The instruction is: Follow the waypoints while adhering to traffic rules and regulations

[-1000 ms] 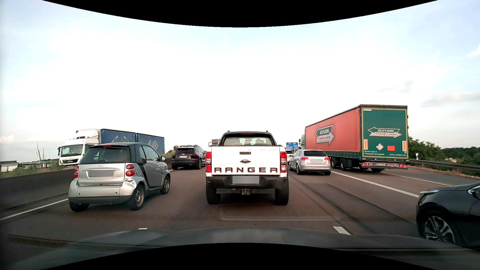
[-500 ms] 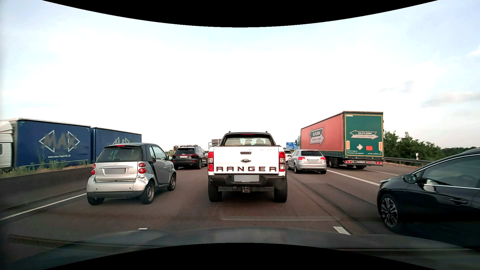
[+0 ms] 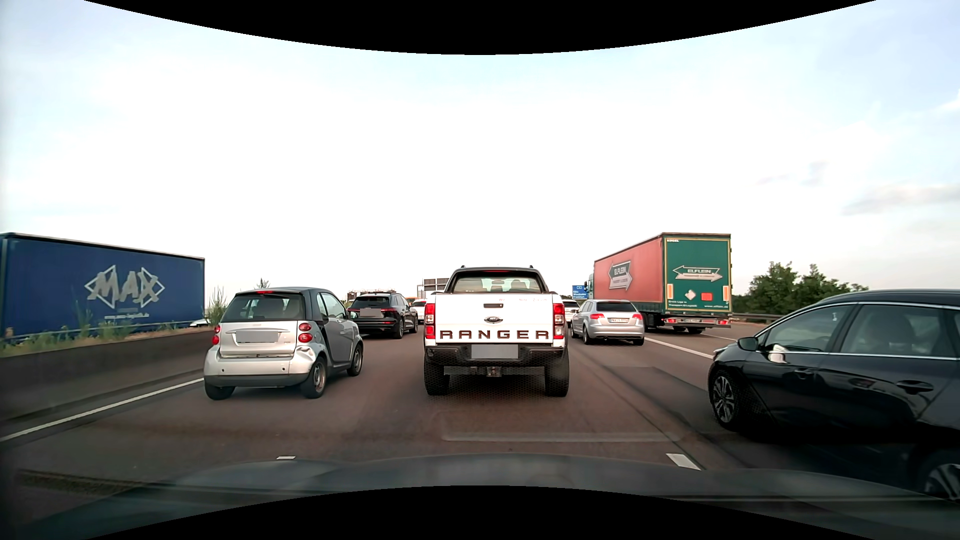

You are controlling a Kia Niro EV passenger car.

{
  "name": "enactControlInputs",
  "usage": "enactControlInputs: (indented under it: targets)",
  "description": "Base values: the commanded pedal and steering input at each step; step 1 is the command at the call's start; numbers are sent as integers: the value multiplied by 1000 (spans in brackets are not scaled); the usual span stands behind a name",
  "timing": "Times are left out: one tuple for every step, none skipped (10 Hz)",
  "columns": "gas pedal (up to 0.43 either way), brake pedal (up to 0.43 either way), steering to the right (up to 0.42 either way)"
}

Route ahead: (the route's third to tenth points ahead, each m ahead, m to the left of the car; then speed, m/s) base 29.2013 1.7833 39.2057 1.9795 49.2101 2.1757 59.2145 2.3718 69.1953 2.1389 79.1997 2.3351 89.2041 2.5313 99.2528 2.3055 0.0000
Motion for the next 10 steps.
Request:
enactControlInputs:
  targets:
    - [0,0,-7]
    - [0,0,-7]
    - [0,0,-7]
    - [0,0,-7]
    - [0,0,-7]
    - [0,0,-7]
    - [8,0,-7]
    - [39,0,-7]
    - [59,0,-7]
    - [67,0,-7]
